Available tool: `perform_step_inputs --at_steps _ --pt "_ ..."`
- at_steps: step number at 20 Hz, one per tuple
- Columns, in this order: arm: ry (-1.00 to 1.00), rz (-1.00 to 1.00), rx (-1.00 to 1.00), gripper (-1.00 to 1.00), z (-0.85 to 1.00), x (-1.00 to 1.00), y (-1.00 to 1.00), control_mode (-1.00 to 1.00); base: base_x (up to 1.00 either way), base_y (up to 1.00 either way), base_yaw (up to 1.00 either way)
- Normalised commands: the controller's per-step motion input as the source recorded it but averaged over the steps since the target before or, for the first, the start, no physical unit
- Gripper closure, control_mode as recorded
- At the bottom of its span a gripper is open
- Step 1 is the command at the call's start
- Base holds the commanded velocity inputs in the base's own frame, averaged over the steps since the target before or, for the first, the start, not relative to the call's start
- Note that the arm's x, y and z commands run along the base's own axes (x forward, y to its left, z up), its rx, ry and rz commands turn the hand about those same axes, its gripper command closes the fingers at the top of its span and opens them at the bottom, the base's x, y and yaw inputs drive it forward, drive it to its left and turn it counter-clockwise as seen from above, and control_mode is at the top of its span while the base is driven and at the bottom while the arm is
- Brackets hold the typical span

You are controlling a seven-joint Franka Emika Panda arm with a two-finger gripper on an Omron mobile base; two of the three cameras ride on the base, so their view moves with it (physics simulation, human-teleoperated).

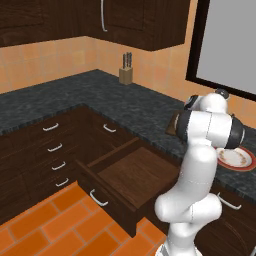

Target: Pick up the knife from the drawer and place it on the cutting board. Then place the meat from the plate to the cutting board.

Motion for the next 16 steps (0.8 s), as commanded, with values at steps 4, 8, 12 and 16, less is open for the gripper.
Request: perform_step_inputs --at_steps 4,8,12,16 --pt "0.13 0.24 -0.1 1.0 0.51 0.78 0.01 -1.0 0.0 0.0 0.0" --pt "0.22 0.2 -0.03 1.0 0.16 0.84 0.07 -1.0 0.0 0.0 0.0" --pt "0.15 0.11 0.0 1.0 -0.1 0.77 0.25 -1.0 0.0 0.0 0.0" --pt "0.15 0.01 0.0 1.0 -0.26 0.4 0.07 -1.0 0.0 0.0 0.0"
